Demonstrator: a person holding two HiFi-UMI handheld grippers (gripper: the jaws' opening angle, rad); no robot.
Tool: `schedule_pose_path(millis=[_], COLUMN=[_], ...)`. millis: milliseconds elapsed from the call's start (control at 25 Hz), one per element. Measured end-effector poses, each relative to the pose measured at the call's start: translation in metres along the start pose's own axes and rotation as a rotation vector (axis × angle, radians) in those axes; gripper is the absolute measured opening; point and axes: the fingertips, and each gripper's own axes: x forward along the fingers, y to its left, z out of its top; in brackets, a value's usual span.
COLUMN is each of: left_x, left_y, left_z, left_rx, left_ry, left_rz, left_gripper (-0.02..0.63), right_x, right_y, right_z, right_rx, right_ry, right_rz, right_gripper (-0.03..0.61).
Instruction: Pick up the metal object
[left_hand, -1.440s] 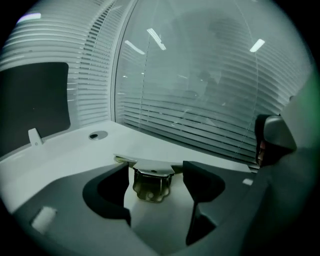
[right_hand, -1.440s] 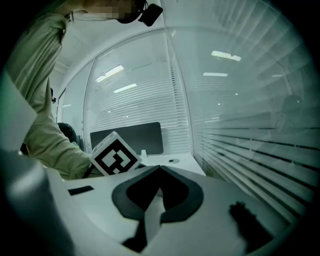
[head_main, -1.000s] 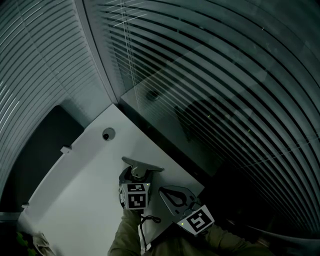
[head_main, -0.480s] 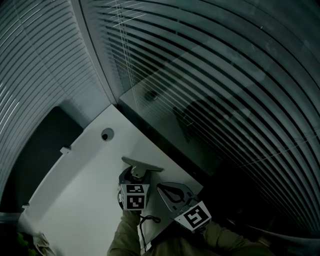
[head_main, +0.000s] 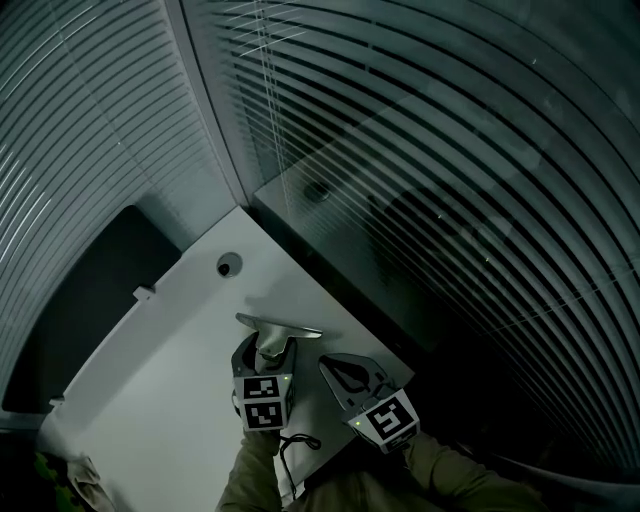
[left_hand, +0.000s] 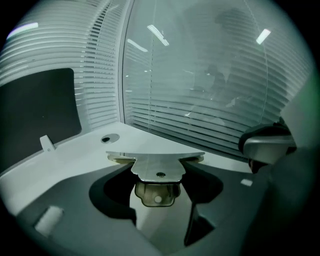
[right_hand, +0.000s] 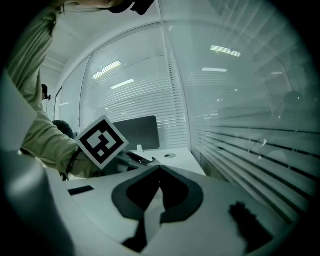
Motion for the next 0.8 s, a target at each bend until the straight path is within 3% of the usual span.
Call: schedule_pose_path(millis=[160, 440, 640, 800], left_x=[-0.006, -0.053, -0.098, -0.127], left_y=[0.012, 0.015, 0.009, 0.004], left_z=[0.015, 0.052, 0.071, 0.079], left_rx=[-0.004, 0.057, 0.137, 0.154], left_ry=[-0.09, -0.266, -0.378, -0.44], left_rz=[0.023, 0.053, 0.079, 0.092], left_gripper=[0.295, 0.296, 0.296, 0.296], right_x=[0.018, 0.019, -0.001, -0.02], right_y=[-0.011, -0.003, 0.013, 0.026], right_z=[-0.003, 0.03, 0.057, 0.079], right_rx=[-0.016, -0.047, -0.097, -0.097], right_ry=[-0.014, -0.101, -0.166, -0.231], right_rz=[0.04, 0.087, 0.091, 0.093], right_gripper=[0.003, 0.003, 0.003, 0.003])
